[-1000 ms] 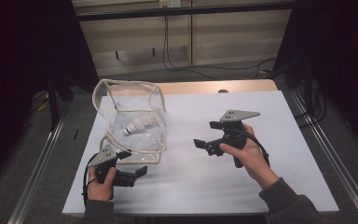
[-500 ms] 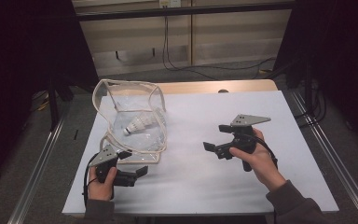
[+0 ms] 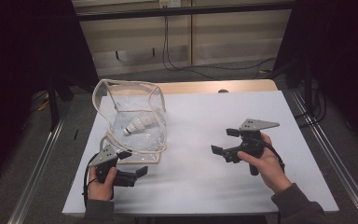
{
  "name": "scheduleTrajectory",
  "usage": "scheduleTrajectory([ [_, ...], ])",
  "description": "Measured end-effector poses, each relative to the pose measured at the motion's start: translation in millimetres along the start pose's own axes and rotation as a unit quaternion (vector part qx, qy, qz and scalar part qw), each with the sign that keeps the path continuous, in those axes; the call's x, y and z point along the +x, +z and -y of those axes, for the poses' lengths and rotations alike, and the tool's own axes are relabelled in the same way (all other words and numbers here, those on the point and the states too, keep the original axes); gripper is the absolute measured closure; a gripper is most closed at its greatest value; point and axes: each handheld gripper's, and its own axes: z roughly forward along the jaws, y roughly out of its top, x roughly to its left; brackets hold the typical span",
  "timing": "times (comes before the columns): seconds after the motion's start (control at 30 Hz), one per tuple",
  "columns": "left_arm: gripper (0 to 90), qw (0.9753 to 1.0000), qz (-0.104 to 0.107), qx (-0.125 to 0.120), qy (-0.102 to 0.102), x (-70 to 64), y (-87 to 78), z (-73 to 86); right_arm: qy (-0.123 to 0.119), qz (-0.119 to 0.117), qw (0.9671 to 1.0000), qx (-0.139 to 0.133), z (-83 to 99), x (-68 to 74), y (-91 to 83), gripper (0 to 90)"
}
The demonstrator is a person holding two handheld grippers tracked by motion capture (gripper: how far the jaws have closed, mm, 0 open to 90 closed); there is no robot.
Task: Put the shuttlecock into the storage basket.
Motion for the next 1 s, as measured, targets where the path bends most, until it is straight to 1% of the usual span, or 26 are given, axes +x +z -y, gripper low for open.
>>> scheduleTrajectory([
  [0.03, 3.2, 1.0000, -0.002, 0.001, 0.000, -0.2, 0.1, 0.0, -0.001, 0.003, 1.0000, 0.000, 0.8, -0.7, -1.0, 4.6],
  [0.13, 3.2, 1.0000, -0.001, 0.000, 0.000, -0.4, -0.1, -0.1, 0.004, 0.002, 1.0000, -0.003, 3.9, -1.6, -4.2, 4.9],
  [0.33, 3.2, 1.0000, 0.001, 0.002, 0.001, -0.1, 0.3, 0.1, 0.001, 0.005, 1.0000, -0.002, 10.6, -4.9, -9.2, 4.8],
  [0.5, 3.2, 1.0000, 0.000, -0.001, -0.001, -0.2, 0.0, 0.3, 0.009, 0.006, 0.9999, -0.004, 16.2, -6.3, -14.3, 5.0],
  [0.6, 3.2, 1.0000, 0.001, 0.001, 0.000, -0.2, 0.3, 0.6, 0.007, 0.009, 0.9999, -0.005, 19.9, -8.1, -17.8, 5.0],
  [0.9, 3.2, 1.0000, 0.003, 0.001, -0.002, 0.1, 0.8, 0.6, 0.015, 0.021, 0.9997, -0.004, 31.3, -16.2, -26.9, 5.0],
  [0.93, 3.2, 1.0000, 0.002, 0.000, -0.002, 0.2, 0.8, 0.6, 0.017, 0.020, 0.9996, -0.005, 32.4, -16.7, -28.0, 5.1],
  [1.0, 3.2, 1.0000, 0.001, 0.001, -0.001, 0.6, 0.6, 0.6, 0.015, 0.026, 0.9996, -0.003, 35.4, -18.8, -30.3, 5.2],
])
